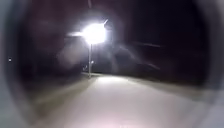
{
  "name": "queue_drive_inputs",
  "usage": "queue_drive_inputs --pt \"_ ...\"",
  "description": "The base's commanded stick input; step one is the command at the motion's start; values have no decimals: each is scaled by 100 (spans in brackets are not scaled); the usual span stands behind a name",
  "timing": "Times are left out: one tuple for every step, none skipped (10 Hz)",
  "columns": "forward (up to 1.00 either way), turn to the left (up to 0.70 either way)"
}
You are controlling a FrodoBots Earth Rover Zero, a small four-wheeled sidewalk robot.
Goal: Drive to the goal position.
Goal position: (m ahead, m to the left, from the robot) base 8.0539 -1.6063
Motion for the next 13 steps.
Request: queue_drive_inputs --pt "67 0" --pt "70 0" --pt "70 0" --pt "70 0" --pt "70 0" --pt "70 0" --pt "67 0" --pt "60 0" --pt "61 0" --pt "70 0" --pt "70 0" --pt "70 0" --pt "70 0"
